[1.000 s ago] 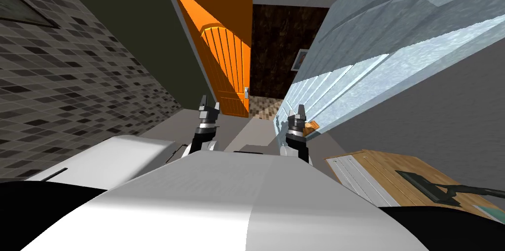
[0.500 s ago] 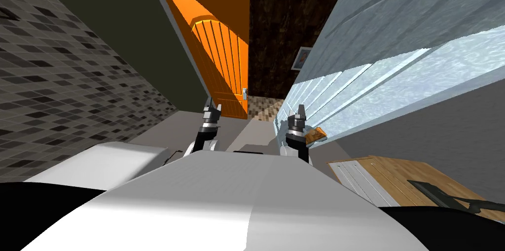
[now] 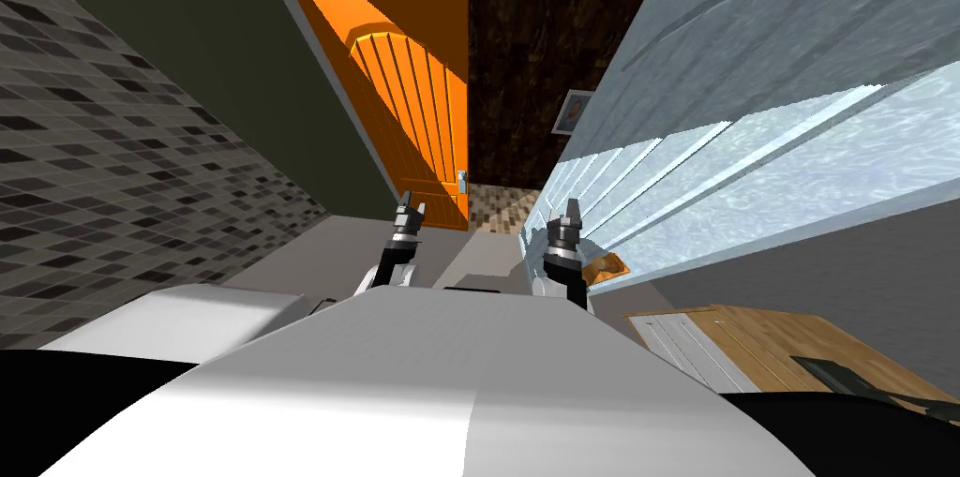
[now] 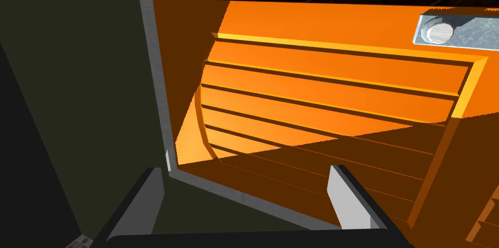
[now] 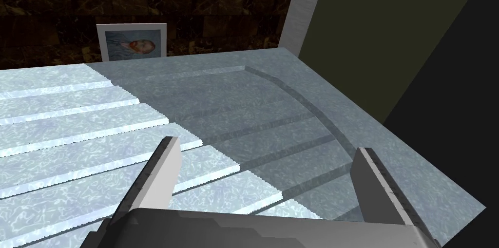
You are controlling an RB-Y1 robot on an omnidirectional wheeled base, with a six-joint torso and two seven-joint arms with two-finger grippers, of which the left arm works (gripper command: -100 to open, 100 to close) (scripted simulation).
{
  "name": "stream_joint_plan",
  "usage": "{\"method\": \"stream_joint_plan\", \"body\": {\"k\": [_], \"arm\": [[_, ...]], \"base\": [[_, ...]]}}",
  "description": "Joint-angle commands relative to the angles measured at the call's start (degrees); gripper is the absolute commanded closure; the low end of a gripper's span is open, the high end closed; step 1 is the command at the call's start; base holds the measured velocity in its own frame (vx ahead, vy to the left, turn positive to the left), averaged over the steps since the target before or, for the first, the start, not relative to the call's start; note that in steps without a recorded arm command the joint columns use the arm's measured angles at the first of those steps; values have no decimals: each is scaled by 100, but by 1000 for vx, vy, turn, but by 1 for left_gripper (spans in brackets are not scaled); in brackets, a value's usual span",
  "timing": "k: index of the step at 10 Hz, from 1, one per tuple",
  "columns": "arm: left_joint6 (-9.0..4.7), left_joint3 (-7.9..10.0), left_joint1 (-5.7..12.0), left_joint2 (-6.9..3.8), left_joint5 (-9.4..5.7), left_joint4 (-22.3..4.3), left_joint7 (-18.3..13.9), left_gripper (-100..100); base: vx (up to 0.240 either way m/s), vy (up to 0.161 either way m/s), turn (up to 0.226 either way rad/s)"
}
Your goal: Pull the door open
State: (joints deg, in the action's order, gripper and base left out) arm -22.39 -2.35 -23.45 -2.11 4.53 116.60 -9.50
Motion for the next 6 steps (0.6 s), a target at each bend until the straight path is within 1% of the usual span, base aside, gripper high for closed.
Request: {"method": "stream_joint_plan", "body": {"k": [1, 5, 6], "arm": [[43, 27, 80, -54, -20, -193, 3, -100], [109, 83, 275, -139, -55, -608, 14, -100], [142, 111, 376, -179, -72, -822, 19, -100]], "base": [[156, 7, -43], [94, -8, -28], [136, -9, -50]]}}
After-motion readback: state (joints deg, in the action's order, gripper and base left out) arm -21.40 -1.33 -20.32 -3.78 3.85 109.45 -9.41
